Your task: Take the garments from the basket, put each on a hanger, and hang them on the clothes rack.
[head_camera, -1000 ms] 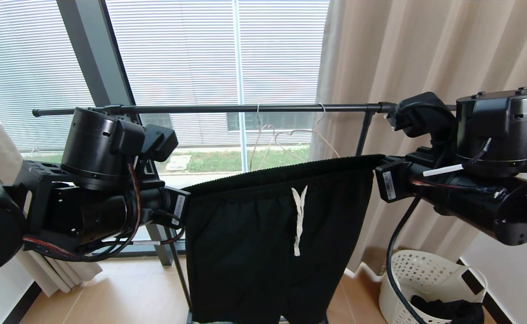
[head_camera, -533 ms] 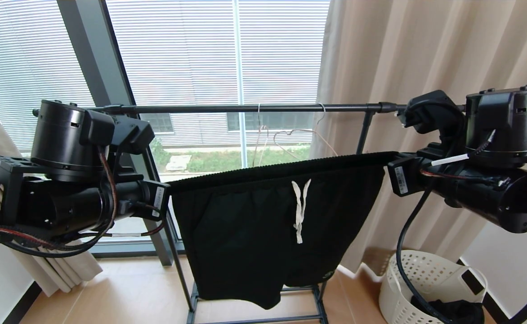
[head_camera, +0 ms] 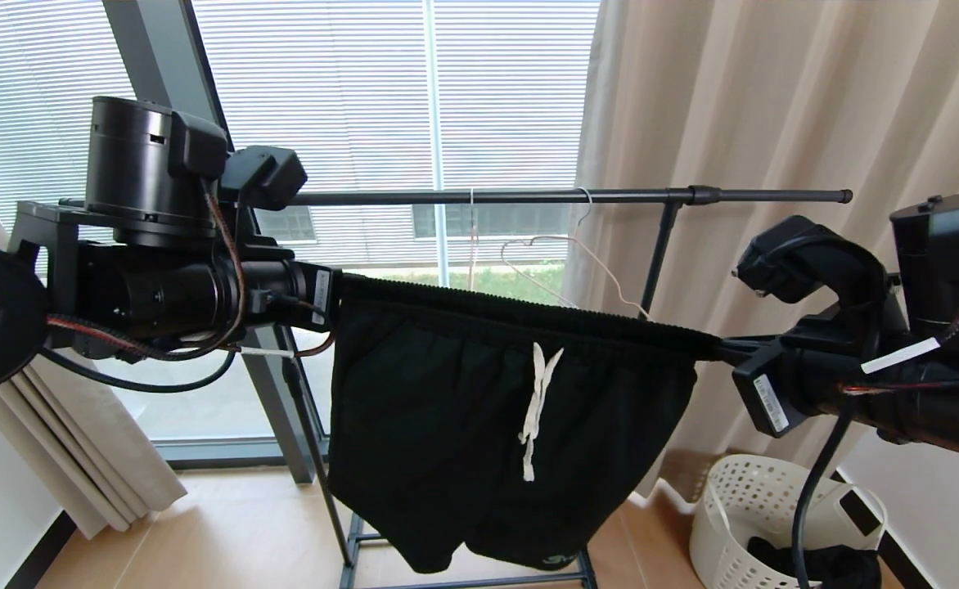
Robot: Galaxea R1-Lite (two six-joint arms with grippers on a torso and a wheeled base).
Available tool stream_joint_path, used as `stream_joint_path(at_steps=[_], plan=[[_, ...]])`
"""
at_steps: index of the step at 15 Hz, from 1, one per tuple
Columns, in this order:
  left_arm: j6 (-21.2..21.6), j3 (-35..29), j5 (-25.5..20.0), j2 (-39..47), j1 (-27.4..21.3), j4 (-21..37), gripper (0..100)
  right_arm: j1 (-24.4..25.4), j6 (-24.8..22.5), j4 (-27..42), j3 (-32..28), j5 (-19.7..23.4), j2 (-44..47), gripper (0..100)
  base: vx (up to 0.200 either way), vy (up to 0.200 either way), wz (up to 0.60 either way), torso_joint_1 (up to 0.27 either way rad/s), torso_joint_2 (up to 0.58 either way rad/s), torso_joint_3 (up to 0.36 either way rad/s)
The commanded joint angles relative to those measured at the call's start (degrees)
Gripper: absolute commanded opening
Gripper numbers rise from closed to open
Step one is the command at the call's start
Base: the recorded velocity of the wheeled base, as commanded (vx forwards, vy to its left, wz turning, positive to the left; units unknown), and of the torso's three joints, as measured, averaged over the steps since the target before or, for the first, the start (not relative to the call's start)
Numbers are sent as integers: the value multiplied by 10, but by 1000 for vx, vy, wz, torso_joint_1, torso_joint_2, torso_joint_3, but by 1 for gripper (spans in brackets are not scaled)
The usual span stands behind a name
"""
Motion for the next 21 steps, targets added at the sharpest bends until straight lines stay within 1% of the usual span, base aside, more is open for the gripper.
stream_joint_path(at_steps=[1,2,3,4,6,7,9,10,11,12,13,14,16,21], plan=[[-1,-51,-22,42,0,-1,0,50,1,23,2,4,-24,0,0,0,0,0,0,0],[0,-88,-43,61,0,1,0,100,3,24,7,6,-24,0,0,0,0,0,0,0],[0,-116,-44,78,-2,1,0,126,5,24,13,7,-23,0,0,0,0,0,0,0],[0,-143,-44,94,-4,1,0,147,6,24,18,8,-20,0,0,0,0,0,0,0],[0,-183,-46,117,-12,1,0,181,32,23,16,8,-5,0,0,0,0,0,0,0],[0,-203,-47,132,-17,1,0,203,63,18,12,8,14,0,0,0,0,0,0,0],[-1,-230,-47,151,-27,0,0,240,109,10,0,9,39,0,0,0,0,0,0,0],[-1,-237,-47,157,-31,0,0,261,138,10,-11,14,48,0,0,0,0,0,0,0],[-2,-242,-47,158,-37,0,0,275,173,10,-23,34,54,0,0,0,0,0,0,0],[-3,-243,-47,157,-42,0,0,282,193,10,-28,50,56,0,0,0,0,0,0,0],[-3,-243,-47,156,-56,1,0,296,249,-3,-42,110,56,0,0,0,0,0,0,0],[-3,-242,-46,155,-59,1,0,296,273,-18,-51,129,56,0,0,0,0,0,0,0],[-3,-242,-46,155,-59,1,0,296,289,-39,-60,132,56,0,0,0,0,0,0,0],[-4,-242,-46,154,-56,1,0,290,283,-33,-54,124,57,0,0,0,0,0,0,0]])
